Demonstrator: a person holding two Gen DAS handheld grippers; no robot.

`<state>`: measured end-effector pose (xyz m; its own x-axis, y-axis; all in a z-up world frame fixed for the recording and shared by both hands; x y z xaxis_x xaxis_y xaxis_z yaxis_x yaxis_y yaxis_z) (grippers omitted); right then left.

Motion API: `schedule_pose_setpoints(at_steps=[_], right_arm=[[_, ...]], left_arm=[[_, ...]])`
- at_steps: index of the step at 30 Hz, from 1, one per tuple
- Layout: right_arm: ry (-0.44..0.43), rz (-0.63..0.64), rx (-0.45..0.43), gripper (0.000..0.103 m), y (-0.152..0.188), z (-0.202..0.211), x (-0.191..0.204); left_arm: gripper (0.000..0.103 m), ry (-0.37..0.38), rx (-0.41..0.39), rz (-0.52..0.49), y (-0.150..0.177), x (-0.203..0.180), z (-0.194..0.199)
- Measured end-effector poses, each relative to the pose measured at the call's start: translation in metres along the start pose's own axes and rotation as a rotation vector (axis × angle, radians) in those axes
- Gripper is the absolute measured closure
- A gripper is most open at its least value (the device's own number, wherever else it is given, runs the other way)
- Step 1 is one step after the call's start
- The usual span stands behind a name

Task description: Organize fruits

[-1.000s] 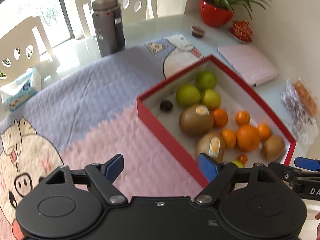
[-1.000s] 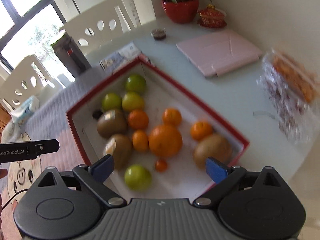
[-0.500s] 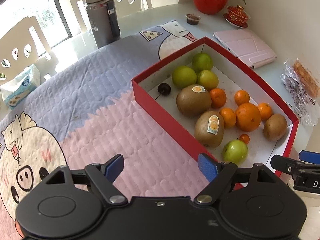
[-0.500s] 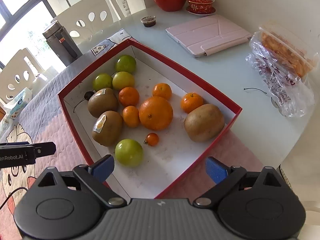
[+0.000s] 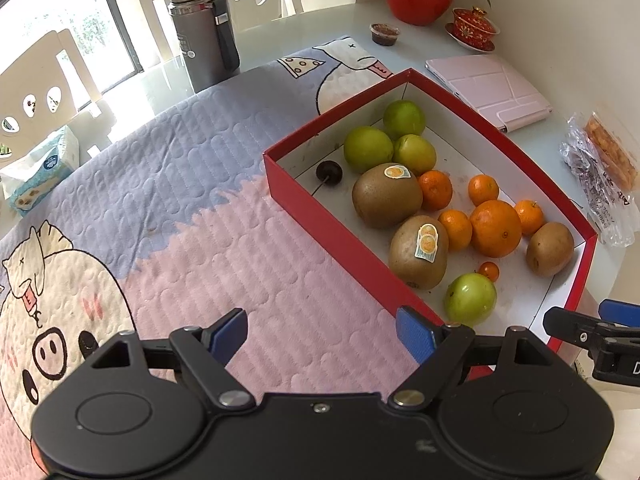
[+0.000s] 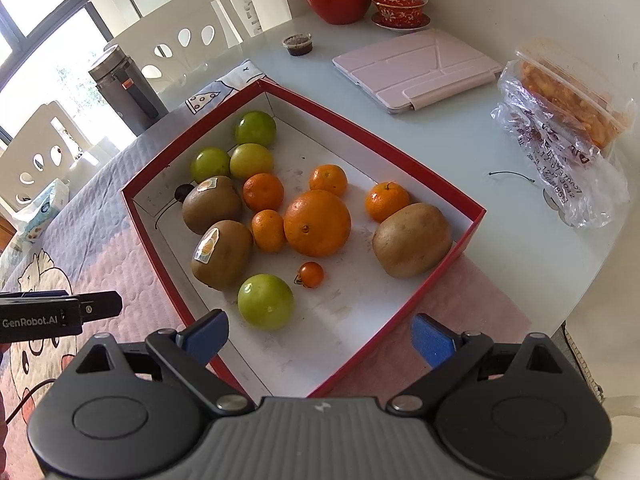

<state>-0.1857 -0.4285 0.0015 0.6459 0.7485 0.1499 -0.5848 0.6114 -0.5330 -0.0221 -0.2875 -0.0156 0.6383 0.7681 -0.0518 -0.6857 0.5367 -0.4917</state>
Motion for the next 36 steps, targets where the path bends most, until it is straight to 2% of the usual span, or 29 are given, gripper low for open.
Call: schedule_pose_setpoints(at_steps=[36], right_arm=[[-0.014,-0.005,0.005,0.004,-0.0037,-0.0045,0.0048]], left_arm=[[0.006,0.011,0.010,0.007,0.0014,0.0037,0.0003]])
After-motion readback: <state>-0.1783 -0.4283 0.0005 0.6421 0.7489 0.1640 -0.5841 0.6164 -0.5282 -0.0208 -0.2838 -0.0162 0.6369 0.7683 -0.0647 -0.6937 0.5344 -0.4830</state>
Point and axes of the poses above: each gripper's, at about its wrist camera, not at the fingertips, and z roughly against the way its jaws point, x to its left, y to its underside, the point moved 5 cm from there along -z, roughly the way its jaws point, and after that the axes turned 6 degrees about -x, right-handed, at the moved point
